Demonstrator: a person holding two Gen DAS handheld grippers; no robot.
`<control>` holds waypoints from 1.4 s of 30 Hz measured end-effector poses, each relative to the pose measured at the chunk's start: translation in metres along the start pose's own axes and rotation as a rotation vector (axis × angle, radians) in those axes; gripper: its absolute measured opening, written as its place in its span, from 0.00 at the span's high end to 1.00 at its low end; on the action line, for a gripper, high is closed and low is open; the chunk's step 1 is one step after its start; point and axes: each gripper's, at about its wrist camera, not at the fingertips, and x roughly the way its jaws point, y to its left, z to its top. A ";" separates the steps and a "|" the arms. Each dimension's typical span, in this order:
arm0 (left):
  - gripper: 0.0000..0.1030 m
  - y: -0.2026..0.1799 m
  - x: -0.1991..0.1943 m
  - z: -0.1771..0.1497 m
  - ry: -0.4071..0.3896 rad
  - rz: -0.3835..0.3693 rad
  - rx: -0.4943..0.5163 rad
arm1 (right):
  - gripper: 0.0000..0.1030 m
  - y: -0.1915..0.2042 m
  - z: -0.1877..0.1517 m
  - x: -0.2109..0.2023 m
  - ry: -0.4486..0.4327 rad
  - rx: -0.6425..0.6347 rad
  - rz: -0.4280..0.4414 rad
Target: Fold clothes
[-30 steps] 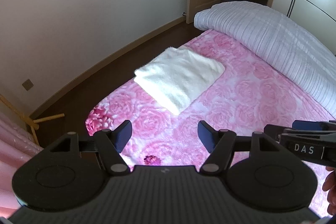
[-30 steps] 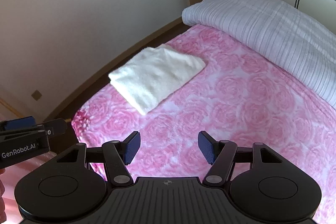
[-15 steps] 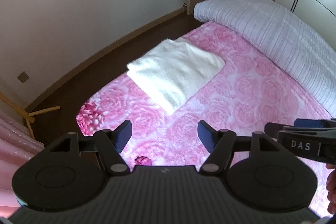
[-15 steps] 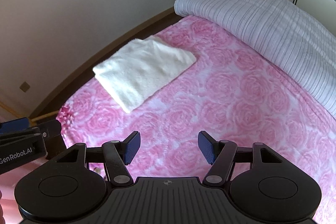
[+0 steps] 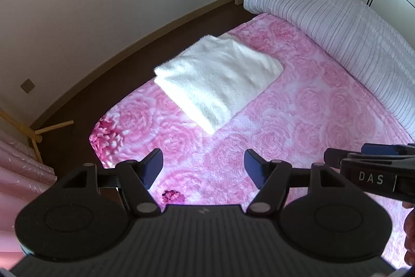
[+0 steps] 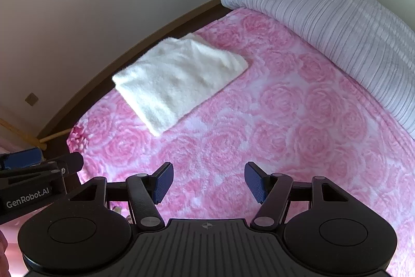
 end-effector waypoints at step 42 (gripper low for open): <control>0.36 0.031 0.075 0.044 0.081 0.006 -0.021 | 0.37 0.018 0.051 0.086 0.122 0.024 -0.004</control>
